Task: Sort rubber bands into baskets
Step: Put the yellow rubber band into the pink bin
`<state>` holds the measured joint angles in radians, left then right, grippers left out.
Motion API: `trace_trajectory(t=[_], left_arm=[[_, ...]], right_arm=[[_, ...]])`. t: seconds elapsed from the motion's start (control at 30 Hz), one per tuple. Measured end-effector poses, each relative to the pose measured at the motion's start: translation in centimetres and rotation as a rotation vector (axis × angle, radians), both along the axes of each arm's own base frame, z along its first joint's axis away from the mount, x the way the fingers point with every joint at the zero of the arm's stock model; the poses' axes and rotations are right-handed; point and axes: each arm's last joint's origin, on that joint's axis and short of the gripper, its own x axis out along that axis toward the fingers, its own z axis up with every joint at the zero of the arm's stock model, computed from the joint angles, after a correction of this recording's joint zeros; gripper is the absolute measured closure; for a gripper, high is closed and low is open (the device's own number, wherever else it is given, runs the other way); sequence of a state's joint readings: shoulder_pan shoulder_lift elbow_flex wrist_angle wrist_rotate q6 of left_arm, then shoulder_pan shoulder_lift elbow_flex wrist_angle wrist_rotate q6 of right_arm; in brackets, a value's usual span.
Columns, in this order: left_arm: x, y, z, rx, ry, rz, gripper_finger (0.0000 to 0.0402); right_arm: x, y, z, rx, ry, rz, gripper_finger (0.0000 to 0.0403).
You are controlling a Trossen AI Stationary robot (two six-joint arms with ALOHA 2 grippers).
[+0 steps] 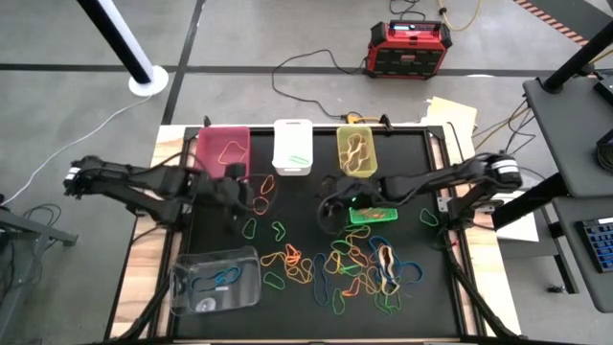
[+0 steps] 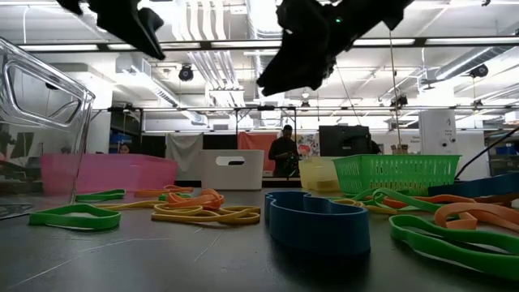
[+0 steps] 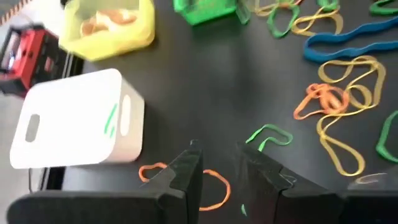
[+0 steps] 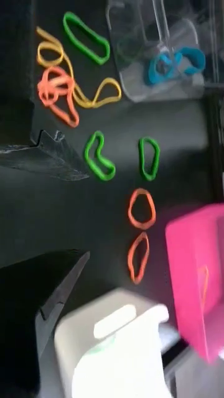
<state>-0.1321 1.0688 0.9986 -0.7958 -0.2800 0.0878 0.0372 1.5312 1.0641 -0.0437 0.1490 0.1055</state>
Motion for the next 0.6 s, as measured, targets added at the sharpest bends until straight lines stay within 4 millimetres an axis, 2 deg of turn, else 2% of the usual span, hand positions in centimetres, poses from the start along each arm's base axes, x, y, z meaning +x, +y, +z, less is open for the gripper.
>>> trace_trajectory(t=[0.1,0.27,0.43,0.6], left_arm=[[0.0,1.0,-1.0,-0.006,0.008,0.045,0.0325],[0.0,1.4,-1.9,0.034,0.017,0.036,0.0325],[-0.4,1.7,-1.3,0.097,-0.021,0.082,0.0325],[-1.6,1.9,0.0,0.13,-0.113,0.139,0.0325]], right_arm=[[1.7,1.3,-1.0,0.01,0.022,0.026,0.0216],[4.9,3.2,-2.8,0.019,0.059,0.063,0.0216],[7.7,4.2,-5.0,0.065,0.091,0.114,0.0216],[10.0,5.2,-7.4,0.079,0.125,0.131,0.0215]])
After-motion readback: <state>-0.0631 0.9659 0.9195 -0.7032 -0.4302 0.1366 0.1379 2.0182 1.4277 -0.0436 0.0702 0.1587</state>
